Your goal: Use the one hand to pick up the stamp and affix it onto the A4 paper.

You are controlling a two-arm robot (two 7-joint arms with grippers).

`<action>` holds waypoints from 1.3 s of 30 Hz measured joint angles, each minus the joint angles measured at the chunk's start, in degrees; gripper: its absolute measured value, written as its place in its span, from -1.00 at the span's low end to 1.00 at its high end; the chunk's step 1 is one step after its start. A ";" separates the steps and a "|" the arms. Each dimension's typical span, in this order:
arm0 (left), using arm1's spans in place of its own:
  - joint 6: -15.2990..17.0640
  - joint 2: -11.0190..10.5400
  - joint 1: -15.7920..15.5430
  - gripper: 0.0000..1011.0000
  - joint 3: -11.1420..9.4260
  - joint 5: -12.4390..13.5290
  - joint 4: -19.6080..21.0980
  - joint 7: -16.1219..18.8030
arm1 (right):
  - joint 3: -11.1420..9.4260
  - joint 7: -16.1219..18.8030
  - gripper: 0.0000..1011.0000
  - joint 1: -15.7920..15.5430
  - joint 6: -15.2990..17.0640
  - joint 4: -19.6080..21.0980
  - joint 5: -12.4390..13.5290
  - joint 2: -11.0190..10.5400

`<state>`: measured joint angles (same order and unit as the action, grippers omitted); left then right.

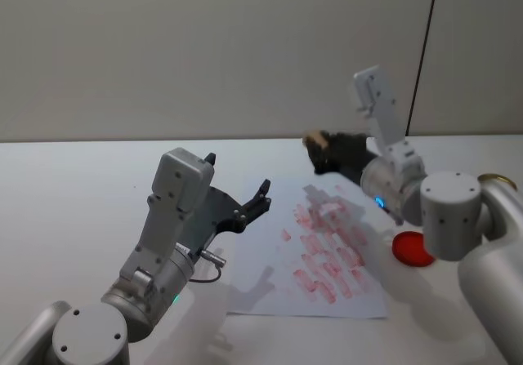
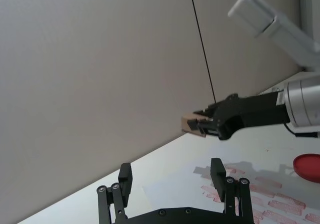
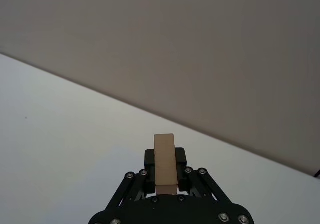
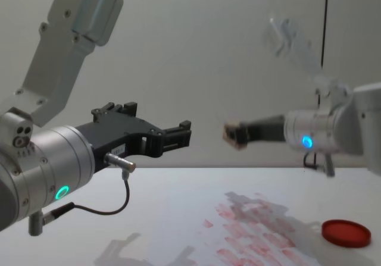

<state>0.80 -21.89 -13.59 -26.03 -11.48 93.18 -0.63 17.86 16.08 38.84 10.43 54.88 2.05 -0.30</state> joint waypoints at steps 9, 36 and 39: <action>0.00 0.00 0.00 0.96 0.00 0.00 0.00 0.00 | -1.01 -3.03 -0.57 -3.83 -1.13 10.44 1.04 -1.89; 0.00 0.00 0.00 0.96 0.00 0.00 0.00 0.00 | -4.27 -10.58 -0.57 -21.16 13.03 32.93 7.36 -10.36; 0.00 0.00 0.00 0.96 0.00 0.00 0.00 0.00 | -4.43 -10.86 -0.57 -22.77 14.43 33.82 7.90 -11.05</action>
<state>0.79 -21.90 -13.59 -26.02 -11.48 93.18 -0.63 13.43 5.23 16.07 24.86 88.70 9.95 -11.35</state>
